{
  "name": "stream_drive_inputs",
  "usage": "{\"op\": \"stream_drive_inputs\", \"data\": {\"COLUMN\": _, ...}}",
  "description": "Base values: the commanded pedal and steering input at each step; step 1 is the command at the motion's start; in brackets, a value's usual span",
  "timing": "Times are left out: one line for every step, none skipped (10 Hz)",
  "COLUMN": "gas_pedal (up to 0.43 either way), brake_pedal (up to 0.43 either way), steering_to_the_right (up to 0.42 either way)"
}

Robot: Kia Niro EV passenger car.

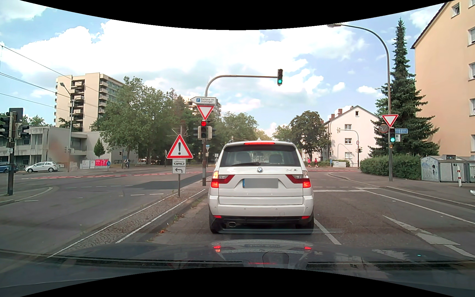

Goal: Follow the waypoints while adhering to traffic rules and regulations

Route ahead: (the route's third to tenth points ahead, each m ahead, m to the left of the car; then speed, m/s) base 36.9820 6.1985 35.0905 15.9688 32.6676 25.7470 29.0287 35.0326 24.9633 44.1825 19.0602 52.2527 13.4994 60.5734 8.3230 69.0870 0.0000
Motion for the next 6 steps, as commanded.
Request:
{"op": "stream_drive_inputs", "data": {"gas_pedal": 0.0, "brake_pedal": 0.287, "steering_to_the_right": -0.004}}
{"op": "stream_drive_inputs", "data": {"gas_pedal": 0.0, "brake_pedal": 0.287, "steering_to_the_right": -0.004}}
{"op": "stream_drive_inputs", "data": {"gas_pedal": 0.0, "brake_pedal": 0.287, "steering_to_the_right": -0.004}}
{"op": "stream_drive_inputs", "data": {"gas_pedal": 0.0, "brake_pedal": 0.287, "steering_to_the_right": -0.004}}
{"op": "stream_drive_inputs", "data": {"gas_pedal": 0.0, "brake_pedal": 0.287, "steering_to_the_right": -0.004}}
{"op": "stream_drive_inputs", "data": {"gas_pedal": 0.0, "brake_pedal": 0.287, "steering_to_the_right": -0.004}}
